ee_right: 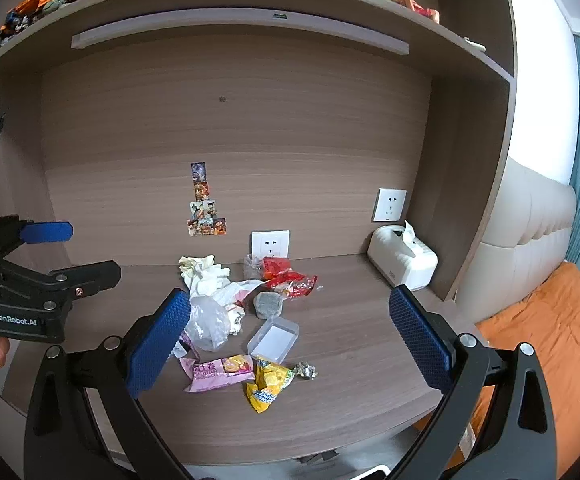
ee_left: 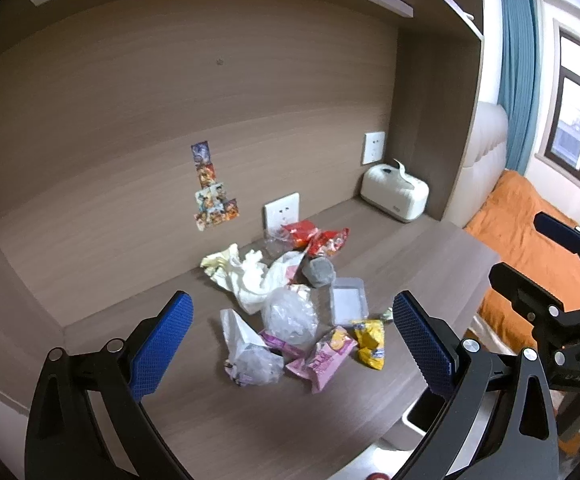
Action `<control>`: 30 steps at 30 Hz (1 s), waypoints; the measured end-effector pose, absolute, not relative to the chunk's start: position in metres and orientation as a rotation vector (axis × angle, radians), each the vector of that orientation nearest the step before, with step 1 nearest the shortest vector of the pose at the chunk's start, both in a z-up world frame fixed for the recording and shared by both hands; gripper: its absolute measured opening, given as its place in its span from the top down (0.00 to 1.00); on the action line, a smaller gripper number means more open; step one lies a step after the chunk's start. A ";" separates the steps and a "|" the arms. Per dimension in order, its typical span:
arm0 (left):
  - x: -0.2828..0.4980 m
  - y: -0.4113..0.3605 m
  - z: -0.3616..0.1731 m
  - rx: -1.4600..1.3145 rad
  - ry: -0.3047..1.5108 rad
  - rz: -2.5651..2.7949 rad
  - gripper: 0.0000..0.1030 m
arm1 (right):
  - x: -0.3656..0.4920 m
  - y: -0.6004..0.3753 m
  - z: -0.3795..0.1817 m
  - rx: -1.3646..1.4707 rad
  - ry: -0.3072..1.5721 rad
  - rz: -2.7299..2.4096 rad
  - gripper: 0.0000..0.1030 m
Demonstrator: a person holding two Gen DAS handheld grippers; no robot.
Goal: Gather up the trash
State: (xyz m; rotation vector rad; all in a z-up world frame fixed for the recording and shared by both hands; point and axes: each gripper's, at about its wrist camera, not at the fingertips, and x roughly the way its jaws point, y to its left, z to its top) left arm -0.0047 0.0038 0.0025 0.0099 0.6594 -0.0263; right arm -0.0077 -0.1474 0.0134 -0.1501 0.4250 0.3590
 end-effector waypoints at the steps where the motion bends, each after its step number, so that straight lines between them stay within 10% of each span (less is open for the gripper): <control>1: -0.004 0.005 0.003 0.006 0.661 -0.030 0.05 | -0.008 -0.148 0.013 -0.154 0.421 0.354 0.04; 30: -0.003 0.013 -0.001 -0.020 0.682 -0.033 0.05 | -0.008 -0.137 0.010 -0.177 0.416 0.358 0.04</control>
